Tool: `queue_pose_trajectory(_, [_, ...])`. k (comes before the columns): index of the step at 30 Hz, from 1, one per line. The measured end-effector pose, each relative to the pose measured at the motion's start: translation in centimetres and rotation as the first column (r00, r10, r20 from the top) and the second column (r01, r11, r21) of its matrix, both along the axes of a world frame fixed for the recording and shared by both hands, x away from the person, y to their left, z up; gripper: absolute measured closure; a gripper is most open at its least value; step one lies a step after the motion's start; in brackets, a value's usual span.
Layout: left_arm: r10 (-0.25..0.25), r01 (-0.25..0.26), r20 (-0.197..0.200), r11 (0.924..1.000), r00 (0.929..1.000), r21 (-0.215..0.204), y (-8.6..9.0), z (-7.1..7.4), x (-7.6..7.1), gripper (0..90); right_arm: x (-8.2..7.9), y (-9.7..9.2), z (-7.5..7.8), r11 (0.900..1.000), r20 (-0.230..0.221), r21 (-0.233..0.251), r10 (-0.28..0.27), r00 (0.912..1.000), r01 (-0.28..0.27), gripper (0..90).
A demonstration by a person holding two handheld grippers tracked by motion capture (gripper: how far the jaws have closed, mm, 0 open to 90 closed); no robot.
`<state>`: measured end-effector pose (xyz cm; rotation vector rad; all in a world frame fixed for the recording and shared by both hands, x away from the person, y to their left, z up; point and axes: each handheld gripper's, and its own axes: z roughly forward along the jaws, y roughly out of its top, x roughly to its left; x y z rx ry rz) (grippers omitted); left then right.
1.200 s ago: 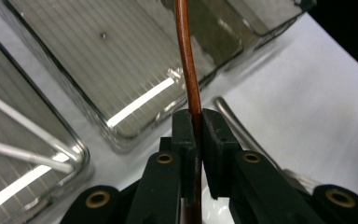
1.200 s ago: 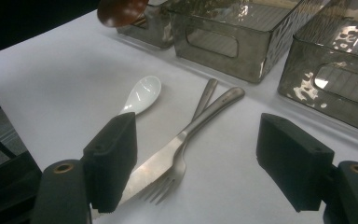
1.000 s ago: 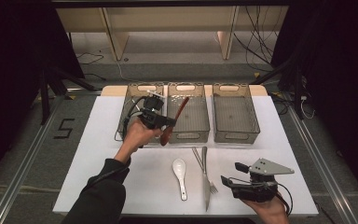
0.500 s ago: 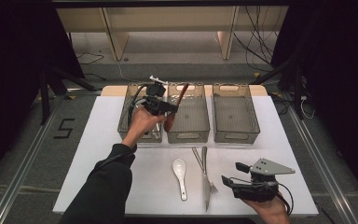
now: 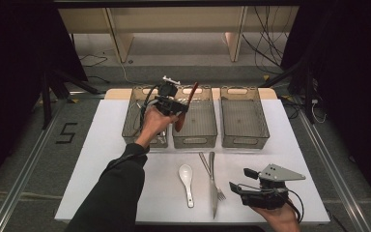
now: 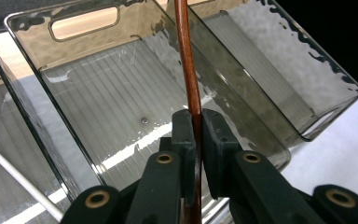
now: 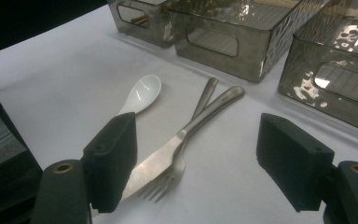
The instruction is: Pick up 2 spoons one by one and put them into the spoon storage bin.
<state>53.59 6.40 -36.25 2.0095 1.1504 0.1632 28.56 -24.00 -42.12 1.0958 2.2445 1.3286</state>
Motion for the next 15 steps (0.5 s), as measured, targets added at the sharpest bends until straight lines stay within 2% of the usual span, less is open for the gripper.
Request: queue_pose_trajectory(15, [0.028,-0.028,0.008,0.9996,0.9996,-0.004,-0.1,-1.2,0.5,83.3,0.0,0.0,0.0,1.0,-0.001,0.001,0.002,1.0,-0.002,29.8])
